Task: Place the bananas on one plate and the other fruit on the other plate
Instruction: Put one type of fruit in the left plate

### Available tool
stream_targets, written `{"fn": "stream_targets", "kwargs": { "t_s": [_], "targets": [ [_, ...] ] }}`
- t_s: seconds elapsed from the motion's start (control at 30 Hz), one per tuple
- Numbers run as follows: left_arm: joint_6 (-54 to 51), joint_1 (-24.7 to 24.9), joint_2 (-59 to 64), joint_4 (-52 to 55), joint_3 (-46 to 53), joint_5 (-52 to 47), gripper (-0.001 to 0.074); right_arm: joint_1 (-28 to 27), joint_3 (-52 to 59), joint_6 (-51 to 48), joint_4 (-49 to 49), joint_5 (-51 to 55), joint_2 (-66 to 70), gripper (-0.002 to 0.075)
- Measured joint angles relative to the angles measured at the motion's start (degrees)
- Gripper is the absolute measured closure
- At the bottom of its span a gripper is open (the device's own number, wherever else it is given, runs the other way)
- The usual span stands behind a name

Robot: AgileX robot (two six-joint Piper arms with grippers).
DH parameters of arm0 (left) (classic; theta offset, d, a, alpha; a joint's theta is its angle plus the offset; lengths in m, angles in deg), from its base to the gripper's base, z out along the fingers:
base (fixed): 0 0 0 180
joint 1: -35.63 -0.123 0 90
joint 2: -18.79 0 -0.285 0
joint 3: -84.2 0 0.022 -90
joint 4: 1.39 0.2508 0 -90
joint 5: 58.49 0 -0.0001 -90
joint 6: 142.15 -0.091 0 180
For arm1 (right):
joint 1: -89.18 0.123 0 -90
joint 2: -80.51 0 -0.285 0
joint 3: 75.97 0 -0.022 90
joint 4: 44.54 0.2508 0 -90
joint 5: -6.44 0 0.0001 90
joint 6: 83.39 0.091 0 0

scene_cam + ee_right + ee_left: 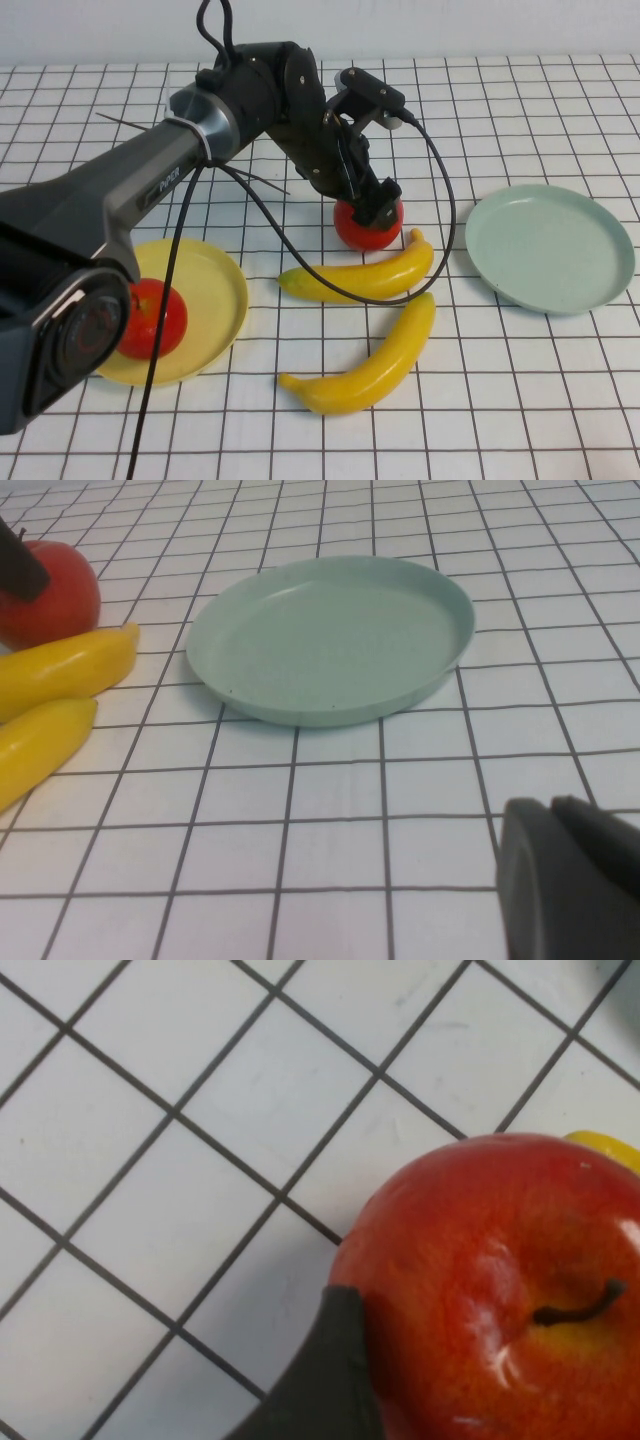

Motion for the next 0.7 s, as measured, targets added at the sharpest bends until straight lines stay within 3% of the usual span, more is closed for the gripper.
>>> {"fn": "stream_targets", "kwargs": {
  "t_s": [0.13, 0.4, 0.7],
  "targets": [
    [0.2, 0.0, 0.0, 0.2, 0.0, -0.2, 0.0149, 0.0, 0.0, 0.0, 0.0, 0.0, 0.0, 0.0742],
    [1.8, -0.1, -0.5, 1.5, 0.0, -1.1, 0.0150, 0.0, 0.0, 0.0, 0.0, 0.0, 0.0, 0.0742],
    [8.9, -3.6, -10.0, 12.0, 0.1, -13.3, 0.0151, 0.0, 0.0, 0.0, 0.0, 0.0, 0.0, 0.0742]
  ]
}}
